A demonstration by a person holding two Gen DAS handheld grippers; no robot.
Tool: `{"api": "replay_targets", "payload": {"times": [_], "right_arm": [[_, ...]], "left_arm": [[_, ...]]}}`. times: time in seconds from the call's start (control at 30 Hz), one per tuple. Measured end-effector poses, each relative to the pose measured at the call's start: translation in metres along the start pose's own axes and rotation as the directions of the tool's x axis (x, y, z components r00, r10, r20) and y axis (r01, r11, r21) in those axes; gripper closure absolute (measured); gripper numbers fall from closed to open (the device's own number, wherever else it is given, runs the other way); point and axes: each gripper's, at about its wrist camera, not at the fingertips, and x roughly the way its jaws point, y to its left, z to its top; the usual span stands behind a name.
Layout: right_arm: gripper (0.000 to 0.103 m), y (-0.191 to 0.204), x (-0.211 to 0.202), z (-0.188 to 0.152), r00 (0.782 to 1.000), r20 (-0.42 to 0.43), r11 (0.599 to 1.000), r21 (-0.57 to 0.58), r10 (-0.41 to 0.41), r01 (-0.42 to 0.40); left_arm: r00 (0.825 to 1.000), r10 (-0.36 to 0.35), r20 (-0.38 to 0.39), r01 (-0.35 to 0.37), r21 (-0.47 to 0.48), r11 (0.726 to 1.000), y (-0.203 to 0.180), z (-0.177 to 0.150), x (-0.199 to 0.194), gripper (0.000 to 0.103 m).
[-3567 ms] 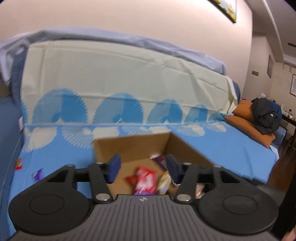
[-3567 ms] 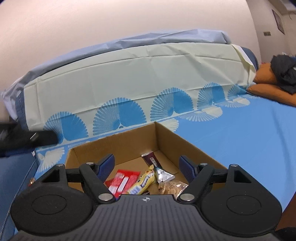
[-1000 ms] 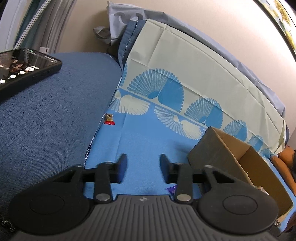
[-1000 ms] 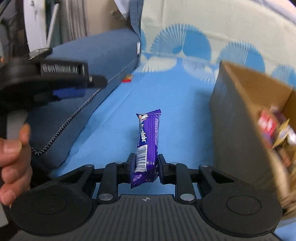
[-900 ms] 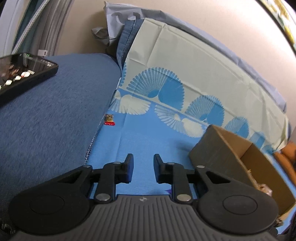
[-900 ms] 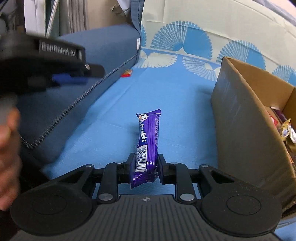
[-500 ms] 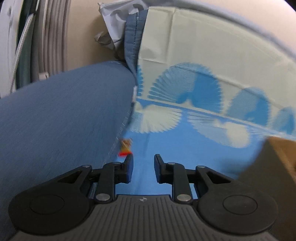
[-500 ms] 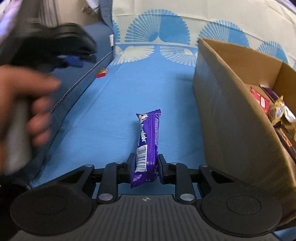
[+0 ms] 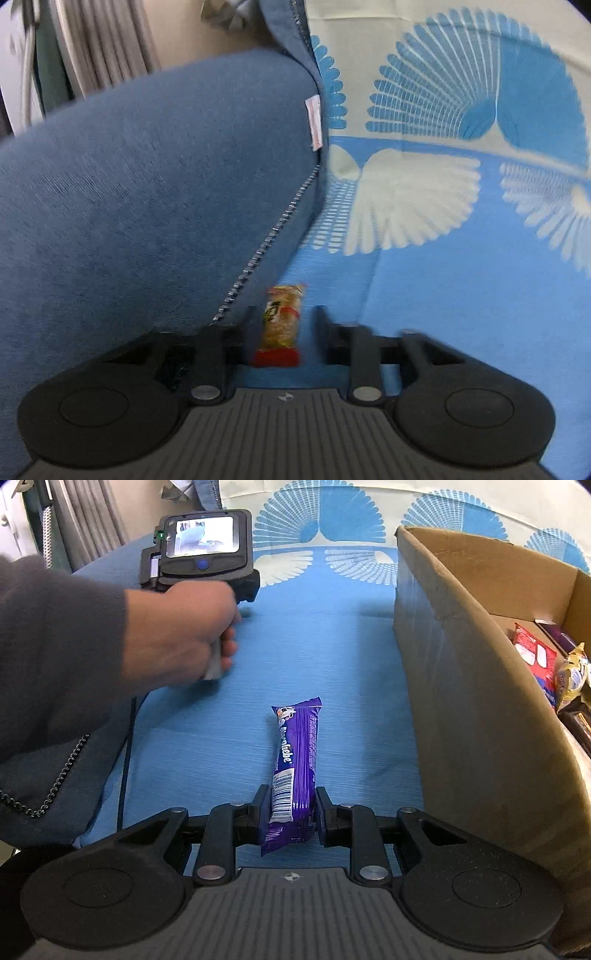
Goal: Organize snacks
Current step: 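Grasp the purple chocolate bar with the right gripper while the left grasps the small candy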
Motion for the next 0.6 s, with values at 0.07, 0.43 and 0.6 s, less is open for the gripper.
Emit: {"api": "replay_targets", "payload": {"times": [0.07, 0.43, 0.6], "right_arm": [[0.077, 0.000, 0.000, -0.001, 1.000, -0.010, 1.000, 0.002, 0.000, 0.000], [0.077, 0.004, 0.006, 0.003, 1.000, -0.007, 1.000, 0.000, -0.003, 0.004], [0.077, 0.001, -0.003, 0.000, 1.000, 0.013, 1.000, -0.012, -0.013, 0.013]], "left_arm": [[1.000, -0.029, 0.007, 0.029, 0.043, 0.999, -0.001, 0.000, -0.006, 0.086], [0.918, -0.397, -0.024, 0.397, 0.095, 0.913, 0.053, -0.058, -0.147, 0.086], [0.846, -0.507, -0.164, 0.526, 0.105, 0.844, 0.090, -0.125, -0.190, 0.086]]}}
